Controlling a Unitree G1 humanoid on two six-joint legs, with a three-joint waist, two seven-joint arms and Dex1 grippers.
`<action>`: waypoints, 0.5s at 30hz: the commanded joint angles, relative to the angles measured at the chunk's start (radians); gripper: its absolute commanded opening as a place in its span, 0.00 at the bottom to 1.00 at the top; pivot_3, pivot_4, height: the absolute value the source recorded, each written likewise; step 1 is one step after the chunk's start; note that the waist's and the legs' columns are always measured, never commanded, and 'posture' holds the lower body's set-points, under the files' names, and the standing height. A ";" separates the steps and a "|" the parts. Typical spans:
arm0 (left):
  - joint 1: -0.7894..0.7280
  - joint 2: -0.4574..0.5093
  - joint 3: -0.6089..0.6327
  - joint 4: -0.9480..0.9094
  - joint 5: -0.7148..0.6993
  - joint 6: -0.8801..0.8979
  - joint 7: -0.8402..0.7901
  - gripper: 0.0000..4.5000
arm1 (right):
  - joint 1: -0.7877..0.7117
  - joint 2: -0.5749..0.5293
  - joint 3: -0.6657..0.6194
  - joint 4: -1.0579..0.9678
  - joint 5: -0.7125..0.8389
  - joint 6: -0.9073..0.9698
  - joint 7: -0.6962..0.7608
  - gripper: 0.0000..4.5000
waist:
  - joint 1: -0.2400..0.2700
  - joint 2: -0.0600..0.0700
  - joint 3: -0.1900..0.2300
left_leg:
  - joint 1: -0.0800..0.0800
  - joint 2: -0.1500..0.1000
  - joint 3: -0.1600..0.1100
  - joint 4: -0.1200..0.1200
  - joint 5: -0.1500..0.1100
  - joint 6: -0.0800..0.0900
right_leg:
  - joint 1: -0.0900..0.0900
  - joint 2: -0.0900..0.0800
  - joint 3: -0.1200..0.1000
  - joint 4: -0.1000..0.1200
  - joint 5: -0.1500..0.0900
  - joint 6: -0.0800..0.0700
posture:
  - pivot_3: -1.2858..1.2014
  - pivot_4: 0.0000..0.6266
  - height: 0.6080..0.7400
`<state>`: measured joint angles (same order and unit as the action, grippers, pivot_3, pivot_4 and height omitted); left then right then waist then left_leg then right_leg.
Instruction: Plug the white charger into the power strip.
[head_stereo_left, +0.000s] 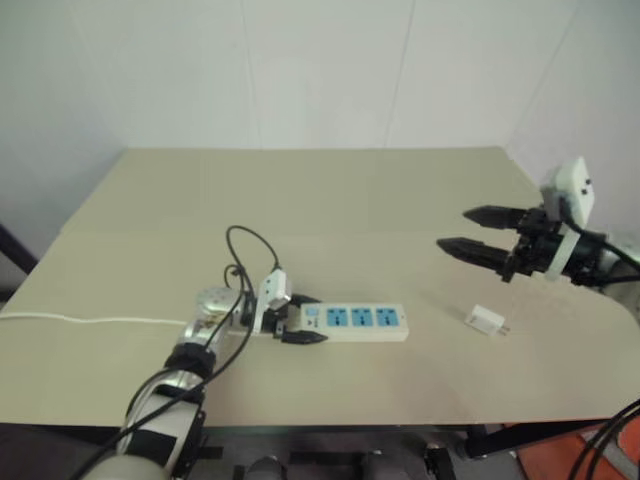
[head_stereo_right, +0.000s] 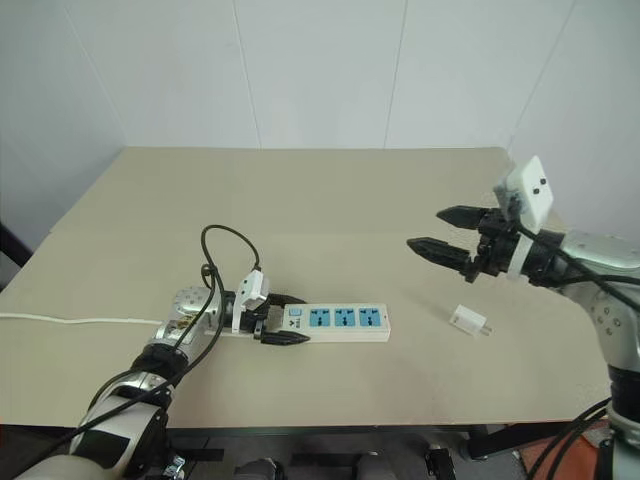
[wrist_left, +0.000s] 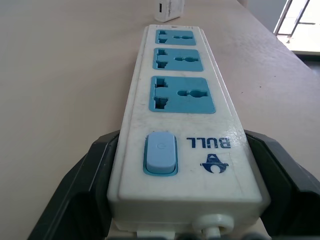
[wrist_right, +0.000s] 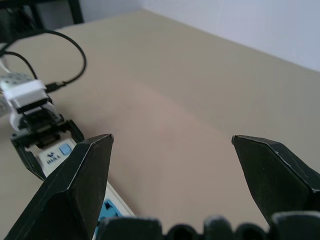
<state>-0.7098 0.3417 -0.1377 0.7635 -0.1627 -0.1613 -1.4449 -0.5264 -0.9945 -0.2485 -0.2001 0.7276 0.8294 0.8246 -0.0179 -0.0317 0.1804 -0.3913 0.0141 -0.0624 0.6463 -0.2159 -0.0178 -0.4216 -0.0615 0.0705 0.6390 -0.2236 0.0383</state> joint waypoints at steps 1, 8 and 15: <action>0.024 0.000 -0.016 -0.044 -0.004 0.037 -0.011 0.73 | -0.101 -0.077 0.042 0.061 -0.035 0.126 -0.027 1.00 | 0.000 0.000 0.000 | 0.000 0.000 0.000 0.000 0.000 0.000 | 0.000 0.000 0.000 0.000 0.000 0.000 | 0.52 0.24 1.00; 0.037 -0.010 -0.025 -0.060 0.013 0.046 0.019 0.73 | -0.366 -0.197 0.474 0.295 -0.261 0.290 0.163 1.00 | -0.003 0.001 0.000 | 0.001 0.001 0.001 -0.001 0.000 0.000 | 0.000 0.000 0.000 -0.001 -0.002 0.003 | 0.52 0.24 1.00; 0.052 -0.028 -0.031 -0.072 0.018 0.053 0.056 0.73 | -0.516 -0.178 0.789 0.377 -0.455 0.261 0.418 1.00 | 0.003 0.003 0.000 | -0.001 0.000 0.002 0.000 0.000 0.000 | -0.001 0.000 0.000 -0.002 -0.002 0.003 | 0.52 0.24 1.00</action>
<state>-0.6778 0.3266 -0.1479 0.7015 -0.1590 -0.1248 -1.4057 -1.0240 -1.1657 0.5110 0.1748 0.3186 1.1146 1.1944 -0.0147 -0.0284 0.1804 -0.3918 0.0146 -0.0608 0.6463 -0.2160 -0.0178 -0.4227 -0.0617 0.0708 0.6374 -0.2259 0.0417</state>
